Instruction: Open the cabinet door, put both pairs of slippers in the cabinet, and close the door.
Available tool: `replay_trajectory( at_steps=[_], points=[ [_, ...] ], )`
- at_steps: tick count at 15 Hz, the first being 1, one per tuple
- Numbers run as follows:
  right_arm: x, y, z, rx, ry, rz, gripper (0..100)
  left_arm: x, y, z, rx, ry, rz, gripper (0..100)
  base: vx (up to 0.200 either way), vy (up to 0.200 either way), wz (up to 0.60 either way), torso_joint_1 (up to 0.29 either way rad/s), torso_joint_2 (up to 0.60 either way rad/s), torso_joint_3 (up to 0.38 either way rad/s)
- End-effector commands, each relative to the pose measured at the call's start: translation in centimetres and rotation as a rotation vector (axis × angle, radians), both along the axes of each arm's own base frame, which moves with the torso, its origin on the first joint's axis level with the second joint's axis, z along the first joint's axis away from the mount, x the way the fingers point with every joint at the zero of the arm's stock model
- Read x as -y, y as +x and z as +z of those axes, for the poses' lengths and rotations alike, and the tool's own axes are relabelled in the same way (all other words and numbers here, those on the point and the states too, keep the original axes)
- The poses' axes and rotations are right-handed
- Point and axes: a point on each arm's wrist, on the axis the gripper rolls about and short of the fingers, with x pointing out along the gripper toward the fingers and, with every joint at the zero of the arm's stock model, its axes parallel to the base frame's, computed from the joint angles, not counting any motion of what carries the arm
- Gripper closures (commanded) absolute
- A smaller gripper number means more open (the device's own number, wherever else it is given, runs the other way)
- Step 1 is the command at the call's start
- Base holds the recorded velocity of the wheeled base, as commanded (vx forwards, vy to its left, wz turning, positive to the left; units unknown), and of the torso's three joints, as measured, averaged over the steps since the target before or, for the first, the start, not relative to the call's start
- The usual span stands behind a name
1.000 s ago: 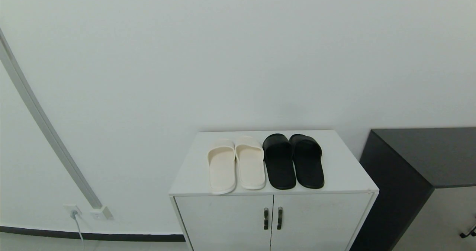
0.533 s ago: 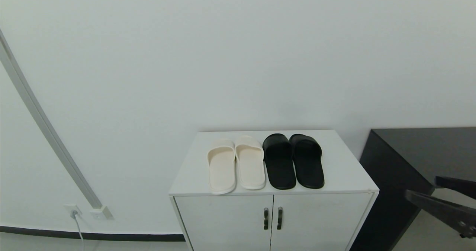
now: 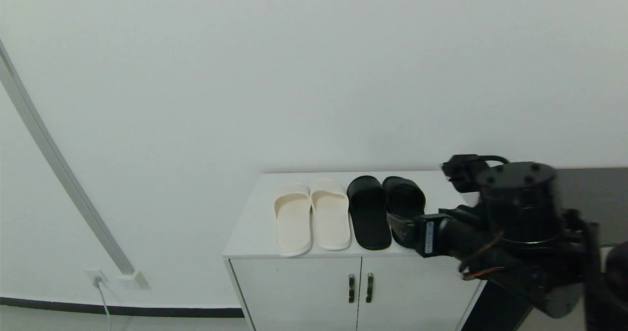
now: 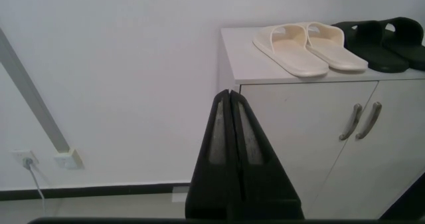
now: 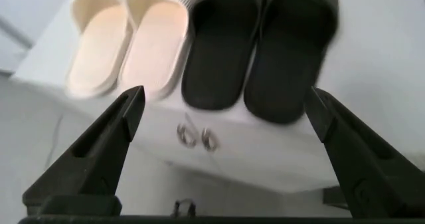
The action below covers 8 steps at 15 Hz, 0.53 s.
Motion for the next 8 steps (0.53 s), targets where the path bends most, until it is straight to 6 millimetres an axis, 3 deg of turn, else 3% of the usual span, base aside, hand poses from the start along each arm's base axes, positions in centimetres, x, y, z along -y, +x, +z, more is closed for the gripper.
replay_trajectory(
  at_steps=[1, 5, 8],
  points=[
    [-3.9, 4.6, -4.9, -0.011, -0.067, -0.109, 0, 0.0, 0.0, 0.0, -0.001, 0.0, 0.001, 100, 0.0, 0.0, 0.0, 0.0, 0.0, 0.0],
    [-4.8, 9.2, -6.0, 0.028, -0.073, -0.247, 0, 0.0, 0.0, 0.0, -0.001, 0.0, 0.001, 100, 0.0, 0.0, 0.0, 0.0, 0.0, 0.0],
    [-5.2, 11.3, -7.4, 0.028, -0.092, -0.292, 0, 0.0, 0.0, 0.0, -0.001, 0.0, 0.001, 100, 0.0, 0.0, 0.0, 0.0, 0.0, 0.0]
  ],
)
